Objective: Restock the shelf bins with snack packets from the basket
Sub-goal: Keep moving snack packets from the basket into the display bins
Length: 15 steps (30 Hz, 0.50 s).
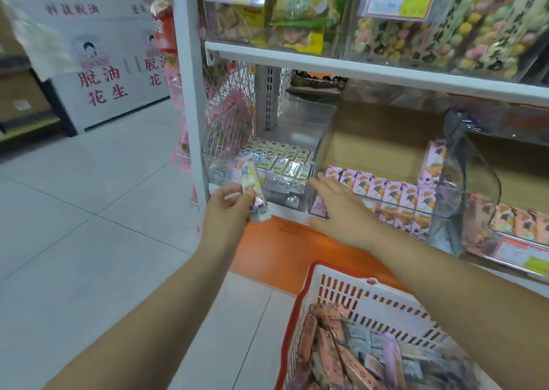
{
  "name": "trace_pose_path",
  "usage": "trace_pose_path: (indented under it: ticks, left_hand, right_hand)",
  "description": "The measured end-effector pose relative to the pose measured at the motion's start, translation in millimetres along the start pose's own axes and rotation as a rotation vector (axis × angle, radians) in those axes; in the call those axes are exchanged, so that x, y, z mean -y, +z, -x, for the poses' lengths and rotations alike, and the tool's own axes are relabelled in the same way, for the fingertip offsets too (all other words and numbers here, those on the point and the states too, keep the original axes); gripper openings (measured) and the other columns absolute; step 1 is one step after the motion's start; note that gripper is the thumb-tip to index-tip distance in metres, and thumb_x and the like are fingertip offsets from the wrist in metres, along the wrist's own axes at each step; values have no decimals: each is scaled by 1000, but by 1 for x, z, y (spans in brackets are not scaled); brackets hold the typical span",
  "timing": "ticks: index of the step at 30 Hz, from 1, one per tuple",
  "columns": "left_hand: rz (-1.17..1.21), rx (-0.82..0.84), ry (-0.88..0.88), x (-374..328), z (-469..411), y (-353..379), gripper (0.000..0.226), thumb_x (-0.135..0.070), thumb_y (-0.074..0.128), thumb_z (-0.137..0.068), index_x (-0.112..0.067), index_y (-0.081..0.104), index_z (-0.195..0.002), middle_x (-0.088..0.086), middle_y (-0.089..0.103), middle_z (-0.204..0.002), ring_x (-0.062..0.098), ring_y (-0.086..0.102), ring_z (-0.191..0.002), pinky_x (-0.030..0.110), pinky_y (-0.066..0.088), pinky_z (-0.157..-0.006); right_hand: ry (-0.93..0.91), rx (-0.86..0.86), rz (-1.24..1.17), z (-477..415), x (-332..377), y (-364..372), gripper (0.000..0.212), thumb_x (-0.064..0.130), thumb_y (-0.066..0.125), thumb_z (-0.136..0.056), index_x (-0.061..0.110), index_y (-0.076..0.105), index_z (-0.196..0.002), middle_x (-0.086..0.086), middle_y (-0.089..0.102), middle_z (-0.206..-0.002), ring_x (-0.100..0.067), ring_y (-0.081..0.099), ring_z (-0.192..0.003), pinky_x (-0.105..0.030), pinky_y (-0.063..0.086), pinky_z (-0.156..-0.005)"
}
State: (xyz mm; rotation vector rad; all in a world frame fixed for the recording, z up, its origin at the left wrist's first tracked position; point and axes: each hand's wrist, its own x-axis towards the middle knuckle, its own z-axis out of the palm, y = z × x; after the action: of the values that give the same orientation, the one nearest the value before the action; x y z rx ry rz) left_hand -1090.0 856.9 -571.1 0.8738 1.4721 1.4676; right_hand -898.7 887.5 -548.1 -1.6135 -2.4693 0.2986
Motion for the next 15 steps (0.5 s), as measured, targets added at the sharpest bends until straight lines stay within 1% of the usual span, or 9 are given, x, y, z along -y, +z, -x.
trace_pose_path:
  ticks: [2,4,5,7,8,9,11,13,15]
  left_hand:
    - [-150,-22,123,-15,-25,-1,25,-29,62,-91,-16,53,-110,-2,62,-93,9,59,-79,28,47,-74]
    - [-274,-34,225,-33,-50,1,29,-30,60,-92,-17,52,-116,-4,59,-101,11,58,-88,23,43,-72]
    - [-344,-44,266,-40,-63,3,32,-32,60,-92,-16,52,-118,-3,58,-105,13,57,-93,24,43,-74]
    - [-491,-53,330,-52,-90,8,35,-33,59,-92,-15,52,-121,0,59,-113,18,57,-101,32,47,-86]
    - [-571,-52,342,-55,-104,12,35,-32,58,-92,-14,52,-121,2,60,-117,21,57,-104,37,47,-90]
    - [-647,-51,337,-55,-116,16,35,-31,57,-93,-12,51,-122,5,60,-119,24,57,-105,40,48,-91]
    - [-795,-55,294,-54,-137,25,35,-26,55,-95,-10,48,-125,11,60,-117,28,56,-100,38,47,-84]
    - [-949,-46,225,-49,-153,33,40,-19,53,-96,-6,40,-131,15,59,-116,30,55,-97,39,44,-77]
    - [-1082,4,188,-41,-165,40,49,-13,51,-95,-2,30,-138,18,58,-118,34,57,-103,43,46,-81]
  right_hand:
    - [49,38,131,-16,-8,7,87,48,54,-91,17,3,-153,-3,0,-161,-20,4,-147,-43,2,-119]
    - [41,36,221,-22,-13,15,92,52,53,-90,15,-3,-152,-2,-3,-160,-19,0,-147,-43,-5,-118]
    - [30,33,241,-22,-13,18,94,53,53,-89,15,-6,-152,-1,-6,-160,-18,-2,-147,-41,-7,-117]
    - [11,41,244,-22,-16,18,96,55,53,-89,16,-10,-151,1,-9,-160,-17,-6,-147,-39,-8,-116]
    - [6,48,240,-22,-17,17,98,55,53,-88,17,-11,-151,1,-10,-160,-16,-6,-147,-38,-8,-116]
    - [0,55,238,-22,-18,16,98,56,54,-88,17,-11,-151,2,-11,-160,-15,-7,-147,-37,-8,-116]
    - [-16,45,223,-22,-20,15,100,56,55,-87,18,-11,-151,4,-11,-160,-13,-7,-146,-35,-9,-116]
    - [-31,21,208,-21,-21,17,99,56,55,-86,19,-11,-151,6,-12,-159,-11,-7,-146,-32,-11,-115]
    - [-41,1,199,-20,-23,19,99,54,55,-85,21,-11,-151,7,-12,-159,-9,-8,-146,-30,-13,-113]
